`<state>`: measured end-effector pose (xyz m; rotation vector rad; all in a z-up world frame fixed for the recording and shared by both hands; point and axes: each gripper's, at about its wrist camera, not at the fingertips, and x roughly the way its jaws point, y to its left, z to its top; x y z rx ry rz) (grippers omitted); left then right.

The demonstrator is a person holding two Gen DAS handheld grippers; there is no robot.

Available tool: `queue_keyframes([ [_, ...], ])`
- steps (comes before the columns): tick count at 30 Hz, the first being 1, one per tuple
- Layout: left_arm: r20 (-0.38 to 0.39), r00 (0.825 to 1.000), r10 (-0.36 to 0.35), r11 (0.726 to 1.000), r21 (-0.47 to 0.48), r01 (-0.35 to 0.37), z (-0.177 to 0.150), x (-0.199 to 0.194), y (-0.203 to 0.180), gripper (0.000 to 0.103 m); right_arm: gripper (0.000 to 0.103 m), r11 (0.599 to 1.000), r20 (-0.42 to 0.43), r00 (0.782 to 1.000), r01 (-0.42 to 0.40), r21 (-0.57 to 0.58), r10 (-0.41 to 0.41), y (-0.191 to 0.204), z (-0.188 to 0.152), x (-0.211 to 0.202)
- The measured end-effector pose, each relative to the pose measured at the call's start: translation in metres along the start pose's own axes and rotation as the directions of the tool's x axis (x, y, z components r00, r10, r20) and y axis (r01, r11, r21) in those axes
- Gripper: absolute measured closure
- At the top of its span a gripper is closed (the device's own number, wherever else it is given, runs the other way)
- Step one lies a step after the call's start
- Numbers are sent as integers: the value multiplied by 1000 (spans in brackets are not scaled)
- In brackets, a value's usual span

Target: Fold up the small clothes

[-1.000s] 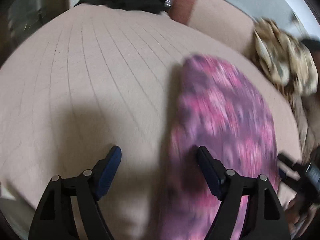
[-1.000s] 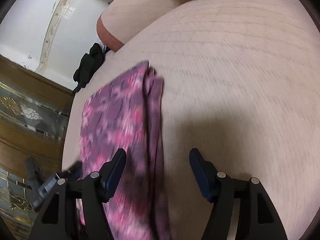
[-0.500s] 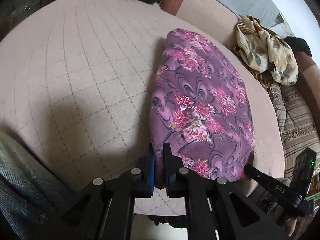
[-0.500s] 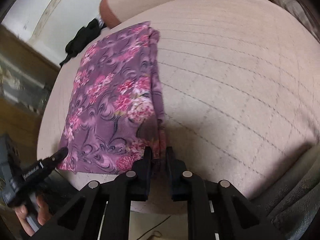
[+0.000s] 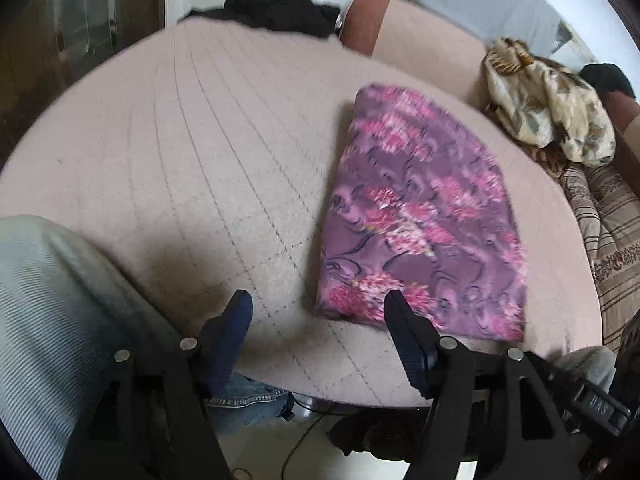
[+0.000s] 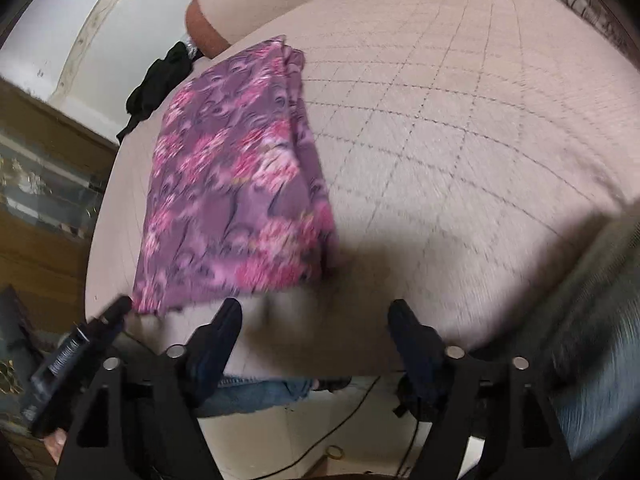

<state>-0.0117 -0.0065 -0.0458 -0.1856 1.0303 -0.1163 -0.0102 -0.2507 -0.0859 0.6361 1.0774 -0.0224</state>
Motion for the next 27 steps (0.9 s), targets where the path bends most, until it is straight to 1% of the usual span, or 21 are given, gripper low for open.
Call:
queue_keyframes([
  [2, 23, 1000, 1, 1000, 20, -2, -5, -17, -4, 31, 23, 1000, 0, 1000, 1, -23, -1, 6, -12, -12],
  [4, 73, 997, 12, 999, 52, -15, -10, -40, -8, 26, 23, 998, 16, 999, 35, -60, -34, 15, -22, -26],
  [5, 102, 994, 27, 997, 65, -34, -13, -51, -11, 21, 22, 993, 38, 998, 60, -97, -57, 24, -30, -39],
  [6, 120, 991, 54, 995, 81, -64, -15, -65, -15, 18, 22, 989, 52, 996, 82, -123, -76, 29, -35, -48],
  [8, 125, 989, 81, 990, 105, -94, -17, -82, -19, 18, 22, 978, 83, 990, 124, -169, -111, 43, -43, -69],
  [9, 137, 986, 93, 987, 117, -110, -16, -96, -22, 18, 22, 975, 94, 989, 132, -179, -117, 48, -44, -78],
  [11, 168, 979, 117, 981, 131, -140, -15, -120, -27, 18, 22, 972, 130, 986, 128, -200, -103, 59, -46, -103],
  [13, 194, 974, 119, 979, 142, -147, -11, -146, -30, 17, 21, 967, 164, 981, 134, -215, -99, 70, -46, -121],
  [15, 228, 964, 138, 975, 143, -173, -7, -174, -34, 16, 21, 961, 212, 970, 164, -223, -116, 79, -47, -146],
  [17, 258, 955, 148, 972, 139, -188, -3, -193, -36, 13, 20, 962, 244, 963, 165, -217, -110, 87, -47, -168],
  [19, 275, 950, 149, 972, 138, -192, 0, -206, -37, 12, 20, 965, 269, 959, 152, -213, -91, 93, -47, -184],
  [23, 278, 951, 138, 975, 133, -180, 3, -226, -39, 11, 19, 957, 343, 935, 174, -234, -86, 109, -48, -218],
  [25, 302, 944, 135, 975, 128, -180, 1, -235, -42, 11, 17, 948, 382, 920, 192, -252, -84, 118, -49, -231],
  [27, 329, 933, 145, 971, 134, -199, 0, -243, -44, 11, 16, 939, 414, 906, 213, -269, -87, 125, -52, -242],
])
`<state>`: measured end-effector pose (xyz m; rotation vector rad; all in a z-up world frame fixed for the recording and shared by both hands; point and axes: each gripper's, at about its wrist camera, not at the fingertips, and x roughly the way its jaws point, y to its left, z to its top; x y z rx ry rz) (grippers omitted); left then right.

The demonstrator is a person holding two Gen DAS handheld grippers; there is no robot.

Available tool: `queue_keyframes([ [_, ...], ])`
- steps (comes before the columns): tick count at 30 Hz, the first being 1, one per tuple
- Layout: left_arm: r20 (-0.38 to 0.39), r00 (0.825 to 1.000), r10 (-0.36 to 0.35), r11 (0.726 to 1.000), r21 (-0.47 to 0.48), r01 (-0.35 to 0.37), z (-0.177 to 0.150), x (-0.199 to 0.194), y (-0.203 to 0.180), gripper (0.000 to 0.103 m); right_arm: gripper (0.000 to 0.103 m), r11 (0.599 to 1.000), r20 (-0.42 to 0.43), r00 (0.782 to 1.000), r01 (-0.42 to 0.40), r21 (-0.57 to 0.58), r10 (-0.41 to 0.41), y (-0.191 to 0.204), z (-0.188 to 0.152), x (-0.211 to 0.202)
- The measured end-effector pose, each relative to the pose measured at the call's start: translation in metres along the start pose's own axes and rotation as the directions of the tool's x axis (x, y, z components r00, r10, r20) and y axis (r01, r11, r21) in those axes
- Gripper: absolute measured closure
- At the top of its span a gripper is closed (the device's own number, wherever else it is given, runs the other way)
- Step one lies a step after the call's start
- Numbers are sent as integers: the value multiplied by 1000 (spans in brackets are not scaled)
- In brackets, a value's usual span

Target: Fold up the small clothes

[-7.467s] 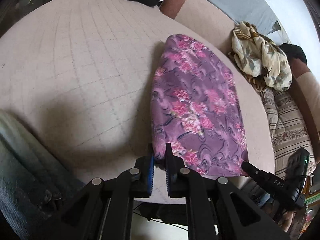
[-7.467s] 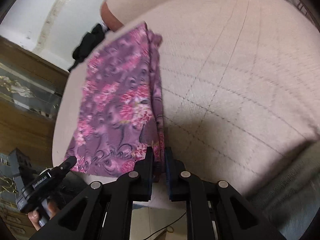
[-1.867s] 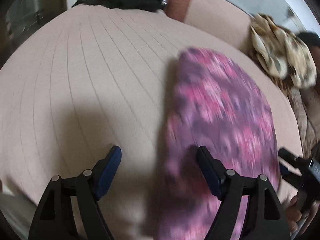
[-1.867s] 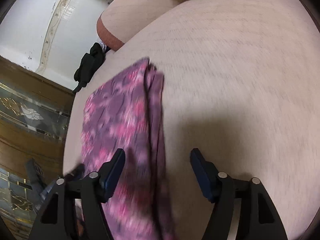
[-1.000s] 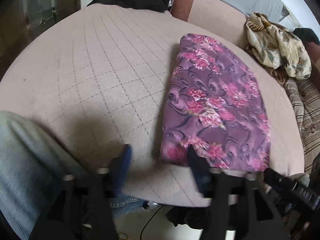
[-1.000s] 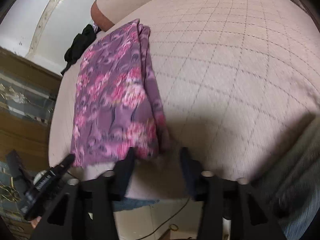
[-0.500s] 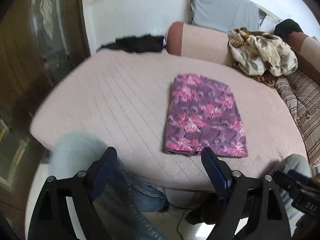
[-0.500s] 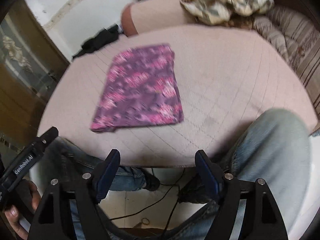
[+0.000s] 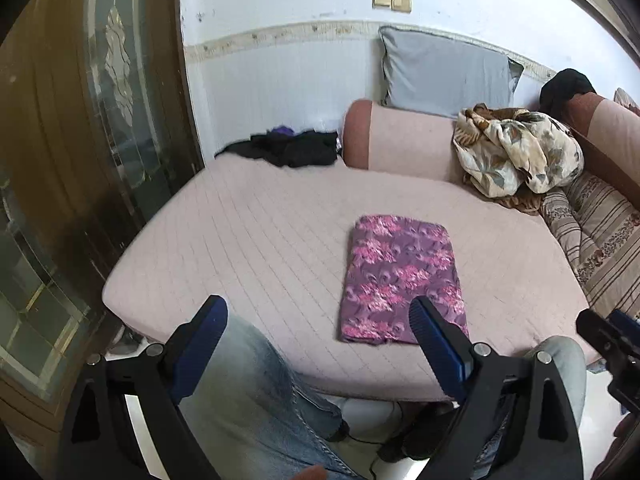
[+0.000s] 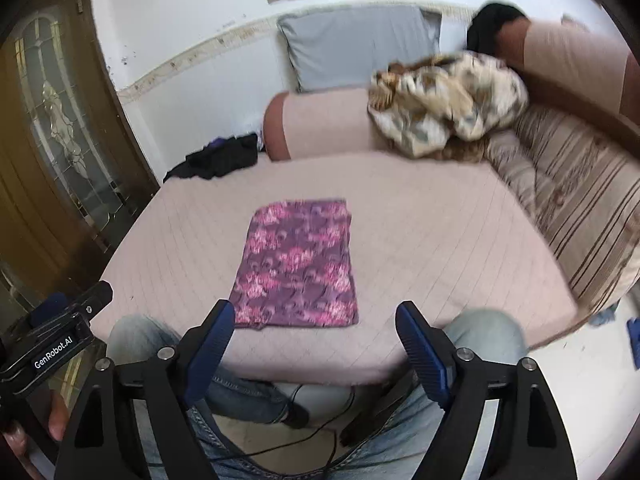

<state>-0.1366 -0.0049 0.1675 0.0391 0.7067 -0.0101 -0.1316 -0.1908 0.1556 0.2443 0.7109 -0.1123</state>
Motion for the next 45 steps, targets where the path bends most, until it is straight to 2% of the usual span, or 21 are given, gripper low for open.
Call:
queue_keyframes([
  [3, 17, 1000, -20, 1000, -4, 20, 1, -10, 2, 11, 13, 1000, 38, 999, 9, -27, -8, 9, 2, -13],
  [7, 37, 999, -27, 1000, 10, 26, 0, -12, 0, 11, 13, 999, 31, 1000, 3, -42, -1, 16, 3, -11],
  [18, -23, 999, -34, 999, 30, 35, -10, 3, -9, 11, 13, 999, 0, 1000, 17, -35, -17, 14, -4, 4],
  [31, -25, 1000, -19, 999, 48, 20, -15, 13, -14, 11, 13, 999, -17, 1000, 21, -35, -22, 13, -5, 16],
  [35, -61, 998, -15, 999, 50, 18, -17, 25, -15, 11, 13, 999, -49, 999, 22, -30, -23, 12, -5, 27],
  [45, -79, 997, -6, 999, 53, 10, -19, 35, -16, 11, 13, 999, -72, 997, 20, -27, -22, 15, -5, 41],
])
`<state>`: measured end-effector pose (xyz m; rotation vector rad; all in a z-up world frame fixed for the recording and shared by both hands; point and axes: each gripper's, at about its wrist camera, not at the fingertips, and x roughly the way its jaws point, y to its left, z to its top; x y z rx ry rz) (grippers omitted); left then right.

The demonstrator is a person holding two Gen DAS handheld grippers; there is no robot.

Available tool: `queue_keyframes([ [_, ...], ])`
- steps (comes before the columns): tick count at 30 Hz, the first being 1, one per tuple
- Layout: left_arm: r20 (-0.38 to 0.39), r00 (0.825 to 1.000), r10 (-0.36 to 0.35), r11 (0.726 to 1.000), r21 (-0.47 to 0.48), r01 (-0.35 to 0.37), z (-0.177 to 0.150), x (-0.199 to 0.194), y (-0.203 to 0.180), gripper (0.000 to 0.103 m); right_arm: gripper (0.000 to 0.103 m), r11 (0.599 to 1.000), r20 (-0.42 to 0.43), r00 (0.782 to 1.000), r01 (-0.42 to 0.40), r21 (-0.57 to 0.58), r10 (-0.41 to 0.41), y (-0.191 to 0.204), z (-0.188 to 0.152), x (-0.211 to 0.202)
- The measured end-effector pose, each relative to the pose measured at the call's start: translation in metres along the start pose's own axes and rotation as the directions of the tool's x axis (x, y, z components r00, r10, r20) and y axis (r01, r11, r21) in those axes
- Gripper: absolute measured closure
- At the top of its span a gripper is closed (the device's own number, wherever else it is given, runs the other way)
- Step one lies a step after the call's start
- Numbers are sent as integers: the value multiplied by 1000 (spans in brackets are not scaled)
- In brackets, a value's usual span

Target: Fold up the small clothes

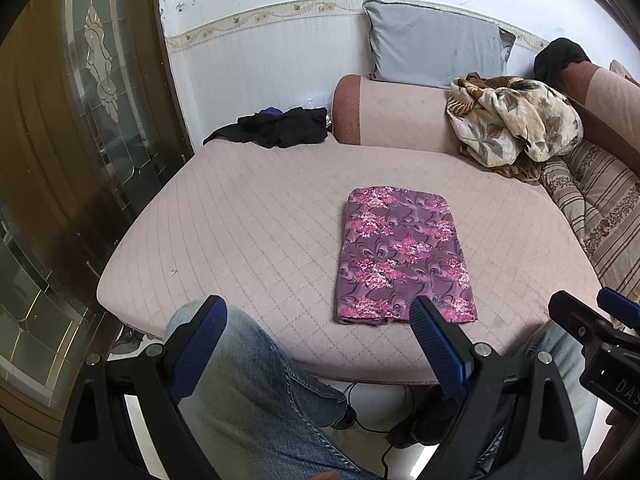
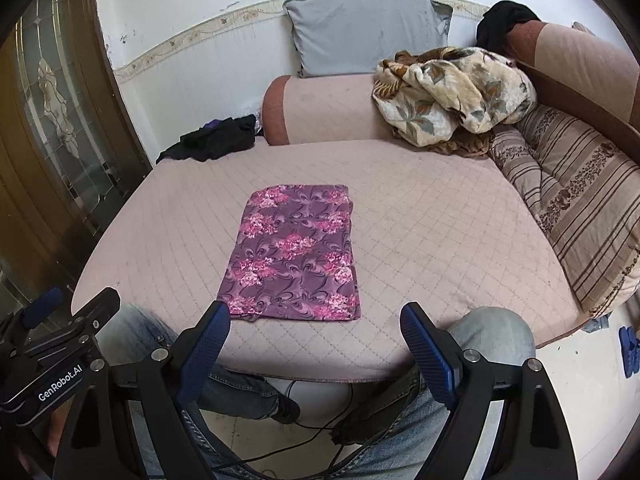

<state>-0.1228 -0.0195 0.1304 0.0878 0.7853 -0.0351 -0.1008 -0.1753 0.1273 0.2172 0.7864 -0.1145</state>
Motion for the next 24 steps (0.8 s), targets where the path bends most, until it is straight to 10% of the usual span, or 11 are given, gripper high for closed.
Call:
queue_keyframes([
  [24, -44, 999, 23, 1000, 20, -22, 0, 25, 0, 11, 13, 1000, -17, 1000, 1, -4, -2, -5, 5, 20],
])
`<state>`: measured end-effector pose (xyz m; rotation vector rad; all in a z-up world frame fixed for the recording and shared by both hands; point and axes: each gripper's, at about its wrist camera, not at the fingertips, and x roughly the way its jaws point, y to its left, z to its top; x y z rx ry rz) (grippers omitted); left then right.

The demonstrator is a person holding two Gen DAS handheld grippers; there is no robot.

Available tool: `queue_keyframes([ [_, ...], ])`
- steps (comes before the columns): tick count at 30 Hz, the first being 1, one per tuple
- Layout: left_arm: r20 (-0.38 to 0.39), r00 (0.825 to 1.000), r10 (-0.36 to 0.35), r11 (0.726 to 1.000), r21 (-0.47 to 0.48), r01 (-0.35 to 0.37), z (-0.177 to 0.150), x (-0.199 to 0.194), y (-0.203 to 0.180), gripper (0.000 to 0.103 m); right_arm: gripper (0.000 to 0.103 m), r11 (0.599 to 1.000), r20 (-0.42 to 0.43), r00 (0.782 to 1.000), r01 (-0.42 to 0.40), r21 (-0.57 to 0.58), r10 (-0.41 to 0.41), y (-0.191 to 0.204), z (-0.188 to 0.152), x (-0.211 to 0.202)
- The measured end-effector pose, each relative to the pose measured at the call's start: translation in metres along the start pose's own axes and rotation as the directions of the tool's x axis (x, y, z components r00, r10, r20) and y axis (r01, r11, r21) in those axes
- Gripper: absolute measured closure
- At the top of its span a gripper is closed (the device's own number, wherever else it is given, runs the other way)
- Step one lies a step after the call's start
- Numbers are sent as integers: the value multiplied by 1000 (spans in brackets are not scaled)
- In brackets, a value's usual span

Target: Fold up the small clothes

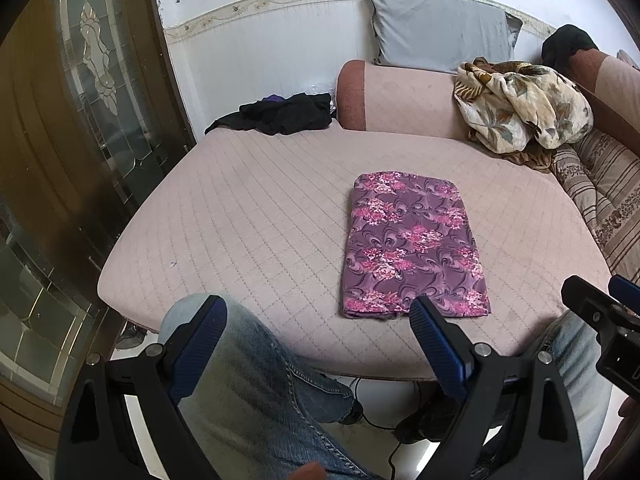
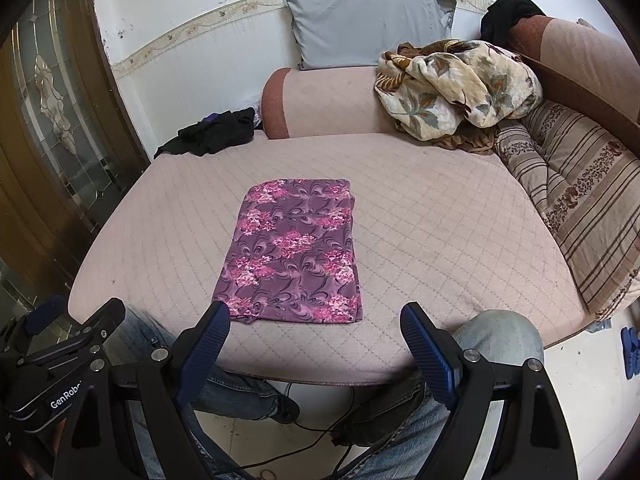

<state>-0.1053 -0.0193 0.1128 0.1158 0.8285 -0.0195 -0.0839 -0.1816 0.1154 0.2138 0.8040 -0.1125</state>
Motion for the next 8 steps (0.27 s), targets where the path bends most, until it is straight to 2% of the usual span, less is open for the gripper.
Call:
queue_keyframes([
  [5, 7, 1000, -16, 1000, 4, 16, 5, 16, 4, 11, 13, 1000, -20, 1000, -4, -4, 4, -2, 5, 15],
  [6, 39, 999, -13, 1000, 10, 13, 7, 21, 4, 11, 13, 1000, -26, 1000, -17, -5, 17, -2, 7, 21],
  [8, 39, 999, -16, 1000, 4, 16, 15, 40, 6, 11, 10, 998, -29, 997, -69, -7, 69, -5, 11, 34],
])
